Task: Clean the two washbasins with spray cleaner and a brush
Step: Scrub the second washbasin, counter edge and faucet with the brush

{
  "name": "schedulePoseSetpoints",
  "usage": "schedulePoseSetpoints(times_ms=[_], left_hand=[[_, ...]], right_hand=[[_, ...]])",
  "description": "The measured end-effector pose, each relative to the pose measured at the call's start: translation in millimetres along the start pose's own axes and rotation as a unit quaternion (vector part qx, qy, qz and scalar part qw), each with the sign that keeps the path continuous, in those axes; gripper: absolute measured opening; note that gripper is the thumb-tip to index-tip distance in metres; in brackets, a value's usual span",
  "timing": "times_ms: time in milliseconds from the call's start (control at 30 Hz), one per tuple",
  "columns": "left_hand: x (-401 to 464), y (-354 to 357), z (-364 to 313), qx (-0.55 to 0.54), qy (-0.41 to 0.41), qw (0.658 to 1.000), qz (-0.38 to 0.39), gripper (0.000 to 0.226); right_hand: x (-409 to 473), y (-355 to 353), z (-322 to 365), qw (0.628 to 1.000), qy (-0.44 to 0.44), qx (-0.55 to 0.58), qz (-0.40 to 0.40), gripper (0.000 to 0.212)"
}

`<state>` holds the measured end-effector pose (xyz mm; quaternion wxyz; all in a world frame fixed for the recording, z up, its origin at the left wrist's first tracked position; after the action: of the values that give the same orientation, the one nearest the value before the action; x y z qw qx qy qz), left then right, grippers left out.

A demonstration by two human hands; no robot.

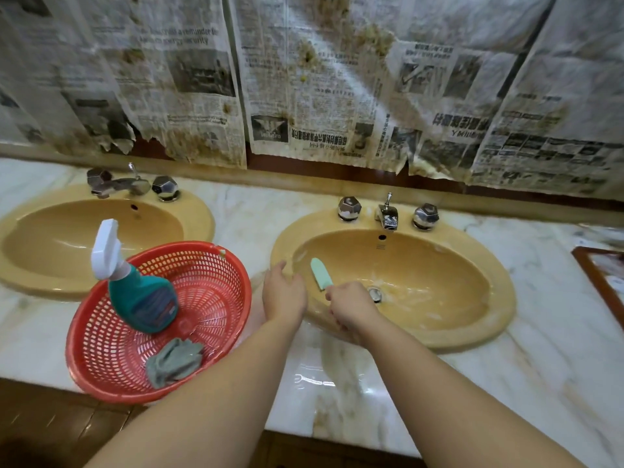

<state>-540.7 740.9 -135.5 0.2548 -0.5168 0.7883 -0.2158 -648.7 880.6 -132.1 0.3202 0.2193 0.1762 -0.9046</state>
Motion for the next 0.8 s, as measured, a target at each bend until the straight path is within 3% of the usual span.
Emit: schedulePoseSetpoints(times_ms=[200,400,633,800], left_hand=[[28.0,17.6,-52.5,0.055,0.039,0.998,-0.009,0.052],[91.6,41.2,-81.6,0.147,0.080,0.985,0.044,0.059],[153.4,84.1,-105.0,0.318,0.222,0.914,0.121,0.068],[173.7,102.1,-115.4,0.337,0.252,0.897,0.136,0.063]], right_hand=[[31.8,-29.1,26.9,0.996,-0.026,-0.063,-0.050,0.027],[67.9,-51.6,90.3,0.981,-0.085,-0.142,-0.104,0.026],[118.5,-76.3,150.7,0.949,-0.107,-0.238,-0.177,0.028],[124.3,-90.2,140.2,0.950,-0.084,-0.222,-0.203,0.030]])
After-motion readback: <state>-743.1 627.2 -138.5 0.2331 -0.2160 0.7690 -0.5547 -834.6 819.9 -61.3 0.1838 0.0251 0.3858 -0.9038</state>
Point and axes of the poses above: each hand's wrist, its own x-axis towards the middle knuckle, its own y-axis out of the palm, z = x × y, the point moved 9 cm from there along x, towards the middle knuckle, and after that the axes turned 14 degrees about x, right-handed, at the moved point
